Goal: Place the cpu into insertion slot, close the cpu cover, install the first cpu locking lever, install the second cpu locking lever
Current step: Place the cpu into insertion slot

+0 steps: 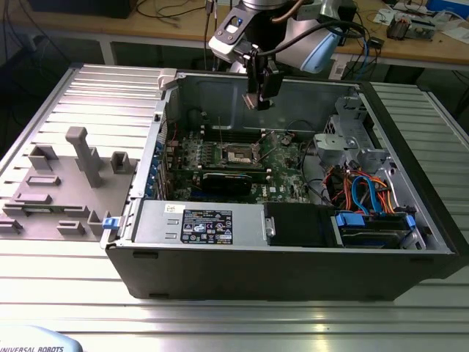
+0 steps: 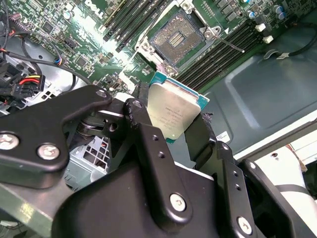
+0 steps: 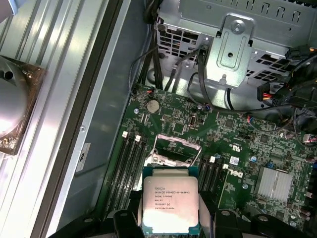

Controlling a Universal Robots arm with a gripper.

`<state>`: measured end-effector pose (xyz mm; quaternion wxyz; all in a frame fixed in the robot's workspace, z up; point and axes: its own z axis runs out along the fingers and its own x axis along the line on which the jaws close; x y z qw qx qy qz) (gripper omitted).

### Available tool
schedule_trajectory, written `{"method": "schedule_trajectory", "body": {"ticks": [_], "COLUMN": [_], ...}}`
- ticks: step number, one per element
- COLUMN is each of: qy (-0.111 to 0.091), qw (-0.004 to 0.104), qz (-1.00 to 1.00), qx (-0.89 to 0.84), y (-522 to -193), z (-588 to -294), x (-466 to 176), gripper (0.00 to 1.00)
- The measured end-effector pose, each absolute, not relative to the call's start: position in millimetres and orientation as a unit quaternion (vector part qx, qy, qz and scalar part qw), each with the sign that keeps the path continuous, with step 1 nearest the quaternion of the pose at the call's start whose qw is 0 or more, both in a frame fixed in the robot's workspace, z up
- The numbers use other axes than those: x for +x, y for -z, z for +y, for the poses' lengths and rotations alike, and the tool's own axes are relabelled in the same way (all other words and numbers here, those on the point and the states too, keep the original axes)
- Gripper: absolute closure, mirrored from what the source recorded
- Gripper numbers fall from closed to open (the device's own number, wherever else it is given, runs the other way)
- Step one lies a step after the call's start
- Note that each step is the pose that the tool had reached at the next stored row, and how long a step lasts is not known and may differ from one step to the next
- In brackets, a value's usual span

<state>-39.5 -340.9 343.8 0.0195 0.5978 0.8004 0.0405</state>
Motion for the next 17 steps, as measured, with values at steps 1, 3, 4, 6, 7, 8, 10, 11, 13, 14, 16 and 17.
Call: {"method": "schedule_trajectory", "body": {"ticks": [1, 3, 4, 6, 7, 8, 10, 11, 13, 14, 16, 17], "qy": [-0.040, -0.040, -0.040, -0.040, -0.040, -0.040, -0.040, -0.040, -0.040, -0.040, -0.040, -0.040], "qw": [0.020, 0.020, 0.020, 0.020, 0.020, 0.021, 0.021, 0.021, 0.021, 0.021, 0.021, 0.021], "qz": [0.800, 0.799, 0.798, 0.791, 0.786, 0.784, 0.784, 0.784, 0.784, 0.784, 0.784, 0.784], "qx": [0.598, 0.600, 0.601, 0.610, 0.616, 0.620, 0.620, 0.620, 0.620, 0.620, 0.620, 0.620], "y": [-343.8, -343.6, -343.5, -342.8, -342.4, -342.2, -341.9, -341.7, -341.5, -341.3, -340.8, -340.5], "z": [-340.9, -340.9, -340.9, -340.9, -340.9, -340.9, -340.9, -340.9, -340.9, -340.9, -340.9, -340.9], "x": [-39.5, -39.5, -39.5, -39.5, -39.5, -39.5, -39.5, -39.5, -39.5, -39.5, -39.5, -39.5], "gripper": [0.46, 0.46, 0.46, 0.46, 0.46, 0.46, 0.46, 0.46, 0.46, 0.46, 0.46, 0.46]}}
